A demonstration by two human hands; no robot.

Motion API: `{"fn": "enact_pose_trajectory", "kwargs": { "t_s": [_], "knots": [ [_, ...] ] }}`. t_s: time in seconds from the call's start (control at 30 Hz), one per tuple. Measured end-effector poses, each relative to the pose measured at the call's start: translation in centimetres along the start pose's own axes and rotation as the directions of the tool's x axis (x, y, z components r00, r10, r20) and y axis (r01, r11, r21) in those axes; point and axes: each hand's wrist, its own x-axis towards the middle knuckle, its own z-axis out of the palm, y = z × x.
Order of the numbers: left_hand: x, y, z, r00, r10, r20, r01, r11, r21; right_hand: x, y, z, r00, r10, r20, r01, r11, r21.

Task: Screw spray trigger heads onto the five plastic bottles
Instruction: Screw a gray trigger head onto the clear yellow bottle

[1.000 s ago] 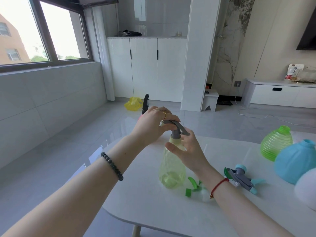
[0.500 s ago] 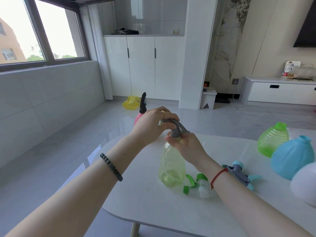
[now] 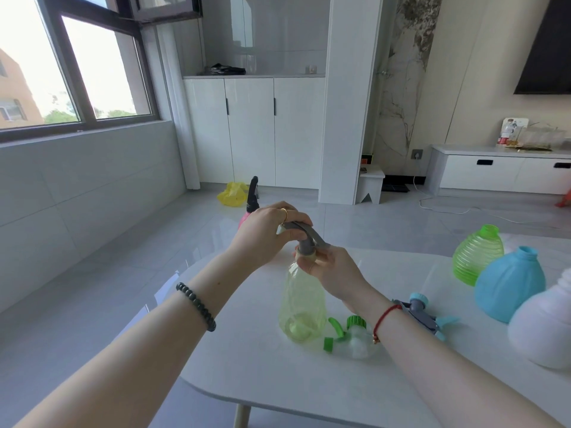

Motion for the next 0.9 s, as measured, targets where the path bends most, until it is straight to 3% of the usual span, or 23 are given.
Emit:
{"fn": "enact_pose_trajectory", "kwargs": {
  "t_s": [0.17, 0.33, 0.4, 0.5, 0.63, 0.8, 0.9],
  "knots": [
    [-0.7, 0.2, 0.3, 0.998, -0.028, -0.048, 0.027, 0.999, -0.028, -0.3, 0.2, 0.2, 0.997, -0.030, -0.065, 0.030, 1.000, -0.001],
    [-5.7, -1.6, 4.2, 0.946, -0.294, -0.138, 0.219, 0.890, -0.400, -1.0, 1.6, 0.2, 0.988, -0.097, -0.124, 0.080, 0.988, -0.129],
    [-7.9, -3.4, 6.1, 0.927, -0.374, -0.014, 0.326, 0.826, -0.461, -1.5, 2.4, -0.3, 0.996, -0.061, -0.068, 0.046, 0.979, -0.201],
    [-10.1, -5.2, 8.3, 0.898, -0.387, 0.208, 0.439, 0.799, -0.410, -2.1, 3.9, -1.1, 0.997, 0.015, 0.070, 0.004, 0.966, -0.260],
    [-9.6, -5.5, 10.2, 0.902, -0.354, 0.245, 0.430, 0.765, -0.479, -1.9, 4.6, -1.0, 0.999, 0.021, 0.040, -0.010, 0.964, -0.264],
    [-5.3, -6.3, 10.0, 0.911, -0.377, 0.167, 0.407, 0.758, -0.511, 1.5, 3.5, -0.8, 0.997, -0.033, -0.076, 0.012, 0.963, -0.268],
    [-1.8, -7.8, 9.2, 0.915, -0.378, 0.141, 0.397, 0.776, -0.490, 4.9, 2.7, -1.1, 0.997, -0.042, -0.063, 0.024, 0.966, -0.258]
  ]
}}
